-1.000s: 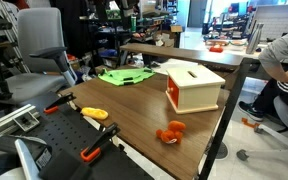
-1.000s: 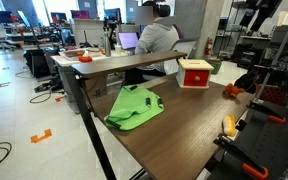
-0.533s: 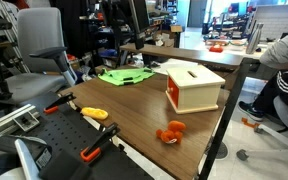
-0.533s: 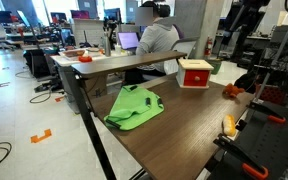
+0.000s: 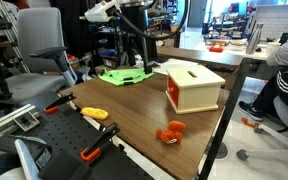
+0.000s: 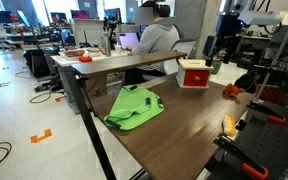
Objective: Open the dresser
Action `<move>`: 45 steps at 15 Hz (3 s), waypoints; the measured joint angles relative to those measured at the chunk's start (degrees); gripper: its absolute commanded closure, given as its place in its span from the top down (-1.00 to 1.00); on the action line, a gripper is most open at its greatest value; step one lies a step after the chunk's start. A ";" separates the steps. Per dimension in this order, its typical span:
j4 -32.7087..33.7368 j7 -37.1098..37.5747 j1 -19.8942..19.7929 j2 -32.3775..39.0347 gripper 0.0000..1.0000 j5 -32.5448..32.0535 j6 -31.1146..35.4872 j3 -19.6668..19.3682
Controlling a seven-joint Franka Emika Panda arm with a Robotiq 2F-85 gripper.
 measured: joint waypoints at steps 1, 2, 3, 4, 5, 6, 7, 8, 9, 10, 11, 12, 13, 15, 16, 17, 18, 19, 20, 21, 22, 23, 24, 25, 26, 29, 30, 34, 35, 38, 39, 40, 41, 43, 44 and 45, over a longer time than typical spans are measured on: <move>1.29 0.47 -0.01 1.81 1.00 0.15 0.00 -0.09; 2.52 0.57 -0.07 3.49 1.00 0.80 0.00 -0.13; 3.73 0.57 -0.19 5.12 1.00 1.79 0.22 -0.14; 4.90 0.58 -0.33 6.71 1.00 2.73 0.67 -0.19; 5.97 0.70 -0.39 8.20 1.00 3.38 1.42 -0.37; 6.94 1.08 -0.40 9.64 1.00 3.67 2.52 -0.62; 7.77 1.47 -0.40 11.03 1.00 3.93 3.96 -0.85; 8.45 1.69 -0.40 12.32 1.00 4.27 5.29 -1.03; 9.05 1.89 -0.40 13.54 1.00 4.52 6.47 -1.16; 9.61 2.07 -0.40 14.72 1.00 4.81 7.53 -1.26; 10.15 2.19 -0.40 15.88 1.00 5.23 8.40 -1.31; 10.74 2.32 -0.40 16.98 1.00 5.63 8.99 -1.36; 11.30 2.44 -0.40 17.98 1.00 5.99 9.66 -1.38; 12.40 2.58 -0.39 19.79 1.00 6.74 10.85 -1.42; 12.88 2.85 -0.34 20.59 1.00 6.82 11.58 -1.51; 13.20 3.20 -0.24 21.32 1.00 6.82 12.64 -1.66; 13.47 3.56 -0.11 21.96 1.00 6.82 13.71 -1.86; 13.62 3.92 0.08 22.53 1.00 6.82 14.84 -2.13; 13.63 4.38 0.34 22.98 1.00 6.82 15.67 -2.45; 13.63 4.76 0.65 23.43 0.50 6.82 16.47 -2.79; 13.63 5.01 0.98 23.89 0.47 6.82 17.10 -3.12; 13.65 5.15 1.36 24.27 0.31 6.82 17.58 -3.53; 13.72 5.32 1.87 24.64 0.16 6.82 17.87 -4.09; 13.78 5.53 2.38 24.99 -0.02 6.82 18.20 -4.65; 13.82 5.73 2.88 25.29 -0.16 6.82 18.48 -5.20; 14.01 6.11 4.10 25.92 -0.59 6.82 18.72 -6.54; 14.07 6.16 4.46 26.08 -0.75 6.82 18.78 -6.90; 14.15 6.57 5.98 26.45 -1.00 6.82 19.46 -7.63; 14.08 6.58 6.23 26.87 -0.96 6.81 20.36 -7.89; 12.47 6.59 7.71 27.84 -0.95 6.81 26.02 -9.00; 11.76 6.59 8.30 28.05 -0.43 6.83 28.03 -9.49; 11.11 6.59 8.88 28.23 -0.28 6.94 29.79 -9.98; 10.57 6.59 9.38 28.39 -0.15 7.30 31.29 -10.37; 9.72 6.55 10.20 28.52 0.15 8.45 33.72 -10.92; 9.37 6.45 10.51 28.53 0.28 9.12 34.90 -11.04; 8.98 6.44 10.77 28.53 0.43 9.58 35.86 -11.04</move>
